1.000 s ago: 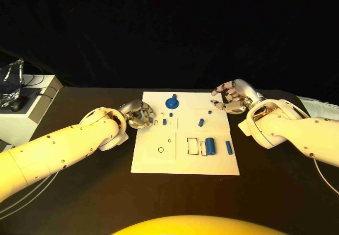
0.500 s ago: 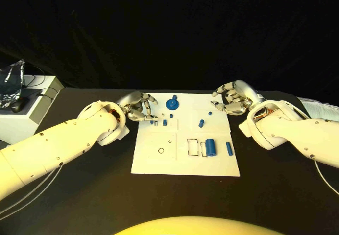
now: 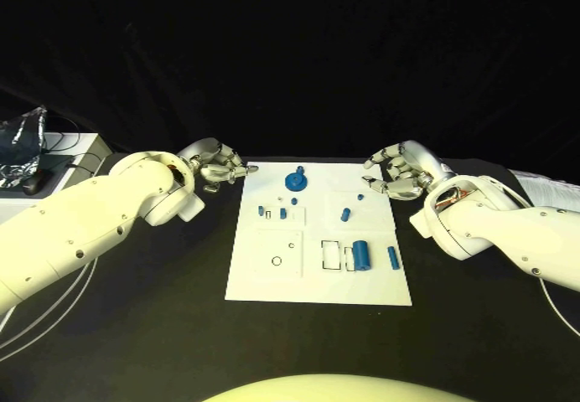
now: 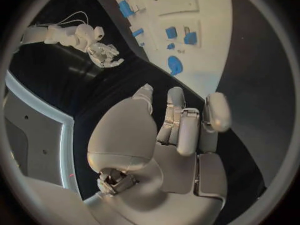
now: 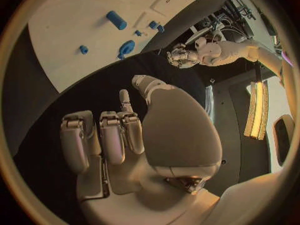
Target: Assemble the parts on the task board
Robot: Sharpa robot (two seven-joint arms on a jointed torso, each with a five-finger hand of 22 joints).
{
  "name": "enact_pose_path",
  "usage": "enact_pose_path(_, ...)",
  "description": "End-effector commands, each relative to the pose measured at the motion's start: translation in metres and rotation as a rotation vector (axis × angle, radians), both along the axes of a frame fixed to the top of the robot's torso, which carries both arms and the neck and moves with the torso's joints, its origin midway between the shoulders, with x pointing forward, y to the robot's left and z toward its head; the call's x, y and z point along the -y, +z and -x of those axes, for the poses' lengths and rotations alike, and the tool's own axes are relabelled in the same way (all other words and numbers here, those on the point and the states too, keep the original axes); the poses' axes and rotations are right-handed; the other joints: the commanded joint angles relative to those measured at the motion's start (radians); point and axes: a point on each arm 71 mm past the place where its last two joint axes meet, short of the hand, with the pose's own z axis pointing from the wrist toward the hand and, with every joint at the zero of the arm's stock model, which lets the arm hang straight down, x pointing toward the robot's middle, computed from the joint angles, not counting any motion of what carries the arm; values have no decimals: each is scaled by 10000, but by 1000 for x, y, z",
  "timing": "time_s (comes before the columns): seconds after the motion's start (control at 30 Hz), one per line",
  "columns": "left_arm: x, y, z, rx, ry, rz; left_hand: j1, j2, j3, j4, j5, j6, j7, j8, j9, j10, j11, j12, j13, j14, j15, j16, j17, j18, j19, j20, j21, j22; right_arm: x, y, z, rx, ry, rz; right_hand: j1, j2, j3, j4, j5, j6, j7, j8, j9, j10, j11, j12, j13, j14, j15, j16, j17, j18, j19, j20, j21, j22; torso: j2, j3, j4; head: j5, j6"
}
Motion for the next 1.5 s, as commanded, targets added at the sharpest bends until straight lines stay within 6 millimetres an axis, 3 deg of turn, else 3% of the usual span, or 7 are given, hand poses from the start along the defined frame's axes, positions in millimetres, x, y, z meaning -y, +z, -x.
enact_pose_path(0.03,1,-12,0,-2058,-241,-785,-62,213,121,-19,16,446,-268,252,162,1287,-274,806,1727,599,-266,193,1322,-252,622,-212,683,646,-2,-1,0,-26,156,111,-92,-10,47,-23,32,-31,-5,52,15,704,-79,53,2274,930,-79,-59,2119,23,993,-61,19,2576,13,-22,0,5,16)
enact_pose_path(0.1,3,-14,-3,-2438,-359,-1343,-82,272,275,-23,54,724,-480,378,373,2152,-481,1378,3134,847,-463,321,1931,-385,1007,-397,1129,1078,-2,-1,0,-41,167,114,-92,-10,47,-23,32,-31,-5,52,15,704,-79,53,2274,930,-79,-59,2119,23,993,-61,19,2576,15,-26,-7,7,21)
enact_pose_path(0.23,9,-15,-10,-2835,-482,-2346,520,187,1113,-36,131,729,-632,251,578,2720,-642,1757,4208,984,-639,401,2316,-506,1336,-575,1524,1474,-3,-1,0,-53,182,114,-92,-10,47,-23,32,-31,-5,52,15,704,-79,53,2274,930,-79,-59,2119,23,993,-61,19,2576,25,-36,-14,1,16)
enact_pose_path(0.4,15,-10,-19,-3383,-503,-3210,-671,-1282,4028,-46,57,1057,-554,-394,1061,3125,-581,1938,5158,1047,-599,441,2516,-596,1540,-590,1814,1773,-5,-1,-1,-58,208,105,-109,-3,50,-18,36,-27,-5,56,16,700,-79,49,2269,927,-79,-64,2105,24,991,-61,13,2572,46,-34,-35,32,14)
enact_pose_path(0.53,18,-2,-27,-3883,-519,-3966,-1442,-1549,4118,-35,-17,1127,-508,-488,1259,3152,-534,1927,5255,1055,-551,447,2544,-600,1547,-566,1832,1793,-6,-1,-1,-60,216,100,-109,-3,50,-18,36,-27,-5,56,16,700,-79,49,2269,927,-79,-64,2105,24,991,-61,13,2572,55,-27,-51,65,-1)
enact_pose_path(0.77,25,7,-33,-4638,-756,-4600,-2523,-1700,3365,-39,-151,1011,-423,-701,1553,2825,-445,1648,4884,1052,-473,444,2540,-571,1460,-498,1747,1711,-8,-1,-1,-49,219,82,-109,-3,50,-18,36,-27,-5,56,16,700,-79,49,2269,927,-79,-64,2105,24,991,-61,13,2572,55,-43,-20,75,-29)
enact_pose_path(1.5,52,-2,-35,-4991,-1071,-4749,-2526,-1344,3241,-56,-35,937,-406,-801,1726,2720,-430,1553,4811,1046,-458,438,2526,-560,1424,-473,1713,1681,-12,0,-2,176,260,-24,-128,-22,54,-30,53,-44,-3,53,12,633,-78,-18,2203,910,-80,-88,2035,50,947,-62,-80,2505,40,-30,-42,169,-51)
